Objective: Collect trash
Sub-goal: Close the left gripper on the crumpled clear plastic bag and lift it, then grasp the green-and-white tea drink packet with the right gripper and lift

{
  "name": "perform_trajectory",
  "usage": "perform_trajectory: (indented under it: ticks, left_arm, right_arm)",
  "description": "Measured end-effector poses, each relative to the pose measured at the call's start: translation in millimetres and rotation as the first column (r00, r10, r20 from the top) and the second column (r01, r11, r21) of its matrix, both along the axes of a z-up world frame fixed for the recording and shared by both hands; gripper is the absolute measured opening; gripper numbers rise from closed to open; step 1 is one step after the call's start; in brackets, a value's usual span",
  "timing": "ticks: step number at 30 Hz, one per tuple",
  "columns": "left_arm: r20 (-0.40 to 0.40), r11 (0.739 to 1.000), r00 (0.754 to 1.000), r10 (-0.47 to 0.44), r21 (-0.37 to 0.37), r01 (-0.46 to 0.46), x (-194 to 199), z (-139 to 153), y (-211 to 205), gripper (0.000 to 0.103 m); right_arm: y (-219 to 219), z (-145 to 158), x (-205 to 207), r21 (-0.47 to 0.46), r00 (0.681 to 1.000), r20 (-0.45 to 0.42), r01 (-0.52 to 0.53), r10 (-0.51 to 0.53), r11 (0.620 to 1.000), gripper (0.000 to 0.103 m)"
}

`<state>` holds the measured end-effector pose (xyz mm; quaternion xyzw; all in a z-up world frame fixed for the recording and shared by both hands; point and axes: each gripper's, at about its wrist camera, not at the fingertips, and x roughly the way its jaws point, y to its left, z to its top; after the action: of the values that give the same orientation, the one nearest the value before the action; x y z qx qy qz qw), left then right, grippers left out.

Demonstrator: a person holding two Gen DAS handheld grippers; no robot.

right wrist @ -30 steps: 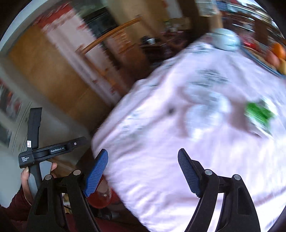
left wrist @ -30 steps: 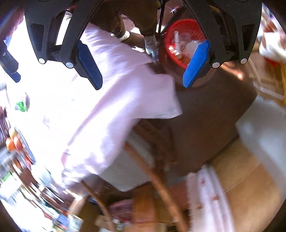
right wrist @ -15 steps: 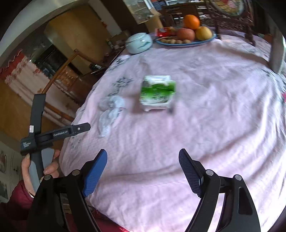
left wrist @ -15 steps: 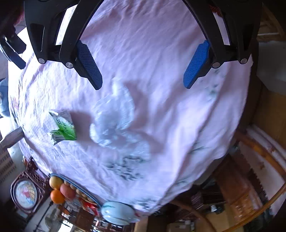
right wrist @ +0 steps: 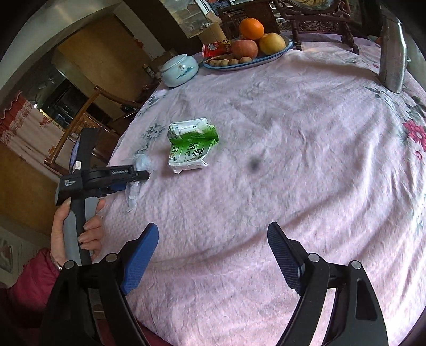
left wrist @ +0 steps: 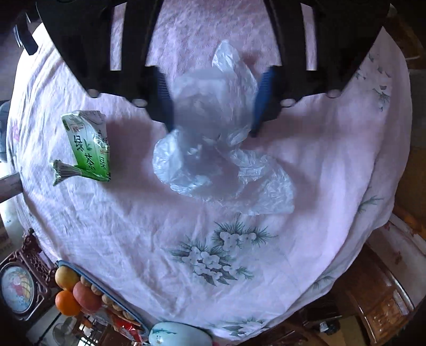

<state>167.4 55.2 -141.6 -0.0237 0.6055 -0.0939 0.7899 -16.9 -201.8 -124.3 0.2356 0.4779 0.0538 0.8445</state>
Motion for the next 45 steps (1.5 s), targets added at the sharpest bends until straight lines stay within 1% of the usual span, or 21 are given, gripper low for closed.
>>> perform_trajectory:
  ticks: [1, 2, 4, 7, 9, 12, 14, 17, 20, 24, 28, 30, 32, 33, 34, 35, 37, 40, 45]
  left_arm:
    - [0.014, 1.0, 1.0, 0.0, -0.014, 0.0, -6.2, 4.4, 4.8, 0.027]
    - [0.031, 1.0, 1.0, 0.0, -0.024, 0.0, -13.5, 10.7, 10.0, 0.022]
    - [0.059, 1.0, 0.998, 0.003, -0.028, -0.001, -27.7, 23.5, 20.0, 0.02]
    - [0.075, 1.0, 0.997, 0.015, -0.023, -0.013, -46.0, 36.7, 36.9, 0.02]
    - [0.074, 0.999, 0.997, 0.031, -0.015, -0.029, -57.3, 41.4, 46.2, 0.02]
    - [0.075, 0.998, 0.996, 0.057, -0.001, -0.057, -71.1, 44.9, 61.3, 0.02]
    - [0.075, 0.997, 0.994, 0.075, 0.012, -0.076, -79.1, 44.5, 69.4, 0.02]
    - [0.059, 0.995, 0.994, 0.097, 0.004, -0.098, -86.2, 41.6, 77.6, 0.02]
    - [0.054, 0.994, 0.992, 0.112, 0.008, -0.113, -92.2, 41.3, 83.6, 0.02]
    - [0.05, 0.992, 0.991, 0.126, 0.011, -0.127, -97.3, 42.2, 89.0, 0.02]
    - [0.04, 0.991, 0.991, 0.131, 0.018, -0.132, -100.3, 40.4, 90.6, 0.02]
    - [0.033, 0.991, 0.991, 0.13, 0.022, -0.131, -101.4, 38.7, 91.4, 0.02]
    - [0.028, 0.992, 0.992, 0.125, 0.025, -0.126, -102.4, 37.4, 92.3, 0.02]
    - [0.027, 0.992, 0.992, 0.124, 0.027, -0.124, -102.7, 36.9, 92.7, 0.02]
    - [0.027, 0.992, 0.992, 0.122, 0.026, -0.122, -102.5, 36.8, 93.4, 0.02]
    - [0.027, 0.992, 0.992, 0.12, 0.024, -0.121, -102.1, 37.0, 94.1, 0.02]
    - [0.03, 0.993, 0.993, 0.114, 0.018, -0.115, -100.6, 37.9, 94.6, 0.02]
    - [0.042, 0.996, 0.995, 0.093, 0.007, -0.093, -96.8, 40.8, 92.5, 0.02]
    - [0.06, 0.999, 0.997, 0.052, -0.016, -0.051, -90.6, 44.5, 86.2, 0.02]
  right_arm:
    - [1.0, -1.1, 3.1, 0.003, 1.0, 0.0, -0.006, 0.006, 1.0, 0.083]
    - [2.7, -2.3, 7.1, 0.004, 1.0, 0.0, -0.015, 0.015, 1.0, 0.083]
    - [7.4, -3.8, 16.2, 0.0, 0.999, 0.002, -0.038, 0.038, 0.999, 0.083]
    - [18.0, -6.2, 33.2, 0.0, 0.997, 0.004, -0.078, 0.078, 0.997, 0.082]
    - [25.0, -8.3, 46.2, 0.005, 0.995, 0.001, -0.1, 0.1, 0.995, 0.083]
    - [34.5, -11.1, 65.1, 0.001, 0.992, -0.005, -0.123, 0.124, 0.992, 0.086]
    - [41.5, -12.7, 77.4, -0.016, 0.99, -0.005, -0.14, 0.14, 0.99, 0.087]
    - [50.6, -17.1, 93.9, -0.067, 0.989, -0.019, -0.15, 0.149, 0.986, 0.09]
    - [58.3, -26.0, 110.3, -0.125, 0.988, -0.043, -0.156, 0.151, 0.98, 0.092]
    - [64.6, -35.3, 128.6, -0.176, 0.987, -0.056, -0.156, 0.148, 0.972, 0.092]
    - [69.2, -42.2, 144.2, -0.199, 0.989, -0.057, -0.144, 0.135, 0.97, 0.093]
    - [69.9, -46.4, 148.9, -0.194, 0.991, -0.061, -0.132, 0.123, 0.972, 0.093]
    - [68.7, -55.1, 154.6, -0.194, 0.992, -0.083, -0.111, 0.096, 0.975, 0.093]
    - [67.4, -57.8, 154.4, -0.188, 0.993, -0.084, -0.103, 0.089, 0.977, 0.089]
    - [67.0, -57.7, 152.5, -0.182, 0.993, -0.076, -0.101, 0.089, 0.978, 0.069]
    - [66.5, -55.4, 149.1, -0.186, 0.994, -0.067, -0.1, 0.089, 0.977, 0.066]
    - [62.8, -46.7, 139.4, -0.15, 0.995, -0.032, -0.097, 0.093, 0.984, 0.065]
    - [60.6, -26.3, 119.7, -0.149, 0.994, 0.03, -0.097, 0.103, 0.984, 0.065]
    - [60.3, -1.1, 89.6, -0.136, 0.991, 0.083, -0.089, 0.101, 0.987, 0.065]
